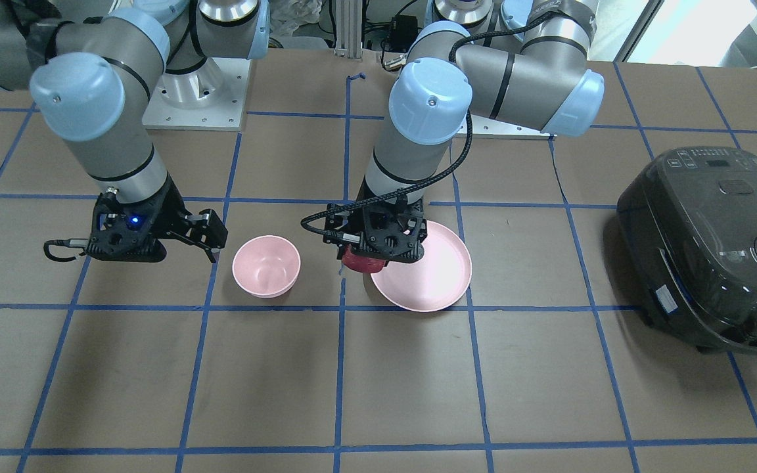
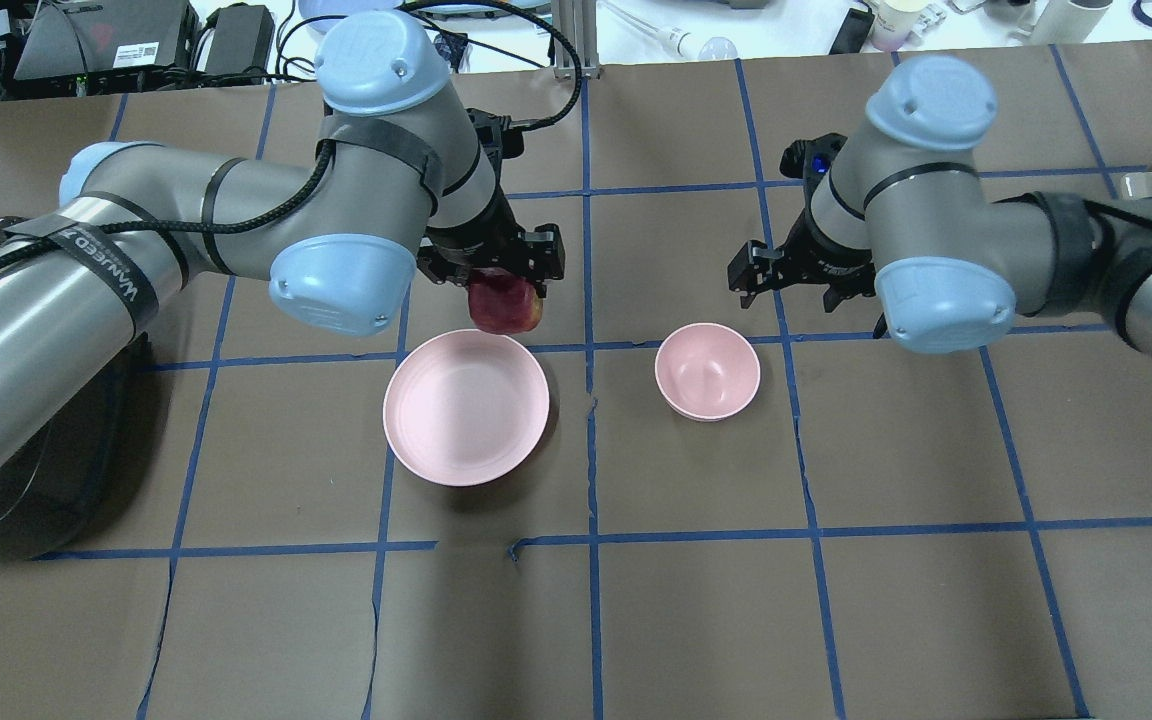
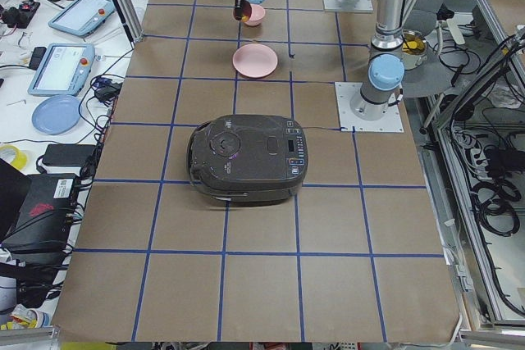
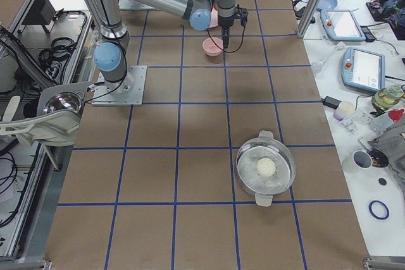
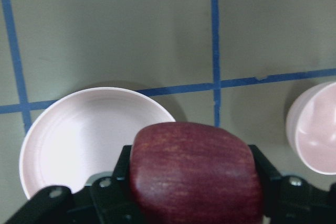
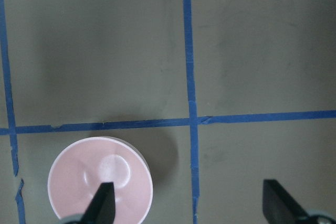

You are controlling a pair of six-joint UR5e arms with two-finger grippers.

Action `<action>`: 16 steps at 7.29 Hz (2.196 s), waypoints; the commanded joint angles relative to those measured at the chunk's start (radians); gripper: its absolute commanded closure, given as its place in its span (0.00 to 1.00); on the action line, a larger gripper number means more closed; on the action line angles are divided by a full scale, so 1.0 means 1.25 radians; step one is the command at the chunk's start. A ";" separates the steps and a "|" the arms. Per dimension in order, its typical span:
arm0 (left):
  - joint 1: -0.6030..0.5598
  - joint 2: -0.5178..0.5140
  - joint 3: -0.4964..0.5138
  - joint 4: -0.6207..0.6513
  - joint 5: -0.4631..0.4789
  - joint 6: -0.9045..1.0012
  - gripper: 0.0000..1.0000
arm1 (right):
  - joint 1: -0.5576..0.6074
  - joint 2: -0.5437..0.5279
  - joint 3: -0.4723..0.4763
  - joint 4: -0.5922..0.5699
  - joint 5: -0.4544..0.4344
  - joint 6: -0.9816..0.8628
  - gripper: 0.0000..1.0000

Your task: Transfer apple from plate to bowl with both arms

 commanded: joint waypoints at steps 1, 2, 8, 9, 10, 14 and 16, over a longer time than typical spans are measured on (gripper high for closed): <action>-0.084 -0.056 0.025 0.047 -0.002 -0.145 1.00 | 0.004 -0.074 -0.117 0.214 -0.028 0.001 0.00; -0.098 -0.083 0.029 0.068 -0.002 -0.160 1.00 | 0.008 -0.083 -0.175 0.307 -0.030 0.013 0.00; -0.197 -0.204 0.096 0.125 0.028 -0.325 1.00 | 0.014 -0.026 -0.329 0.361 -0.029 0.016 0.00; -0.200 -0.214 0.094 0.125 0.036 -0.321 1.00 | 0.013 -0.024 -0.329 0.363 -0.029 0.016 0.00; -0.204 -0.215 0.094 0.116 0.051 -0.321 1.00 | 0.013 -0.023 -0.327 0.363 -0.030 0.016 0.00; -0.209 -0.236 0.085 0.116 0.053 -0.323 0.54 | 0.013 -0.027 -0.322 0.367 -0.030 0.016 0.00; -0.210 -0.237 0.086 0.117 0.089 -0.322 0.00 | 0.013 -0.027 -0.322 0.364 -0.029 0.014 0.00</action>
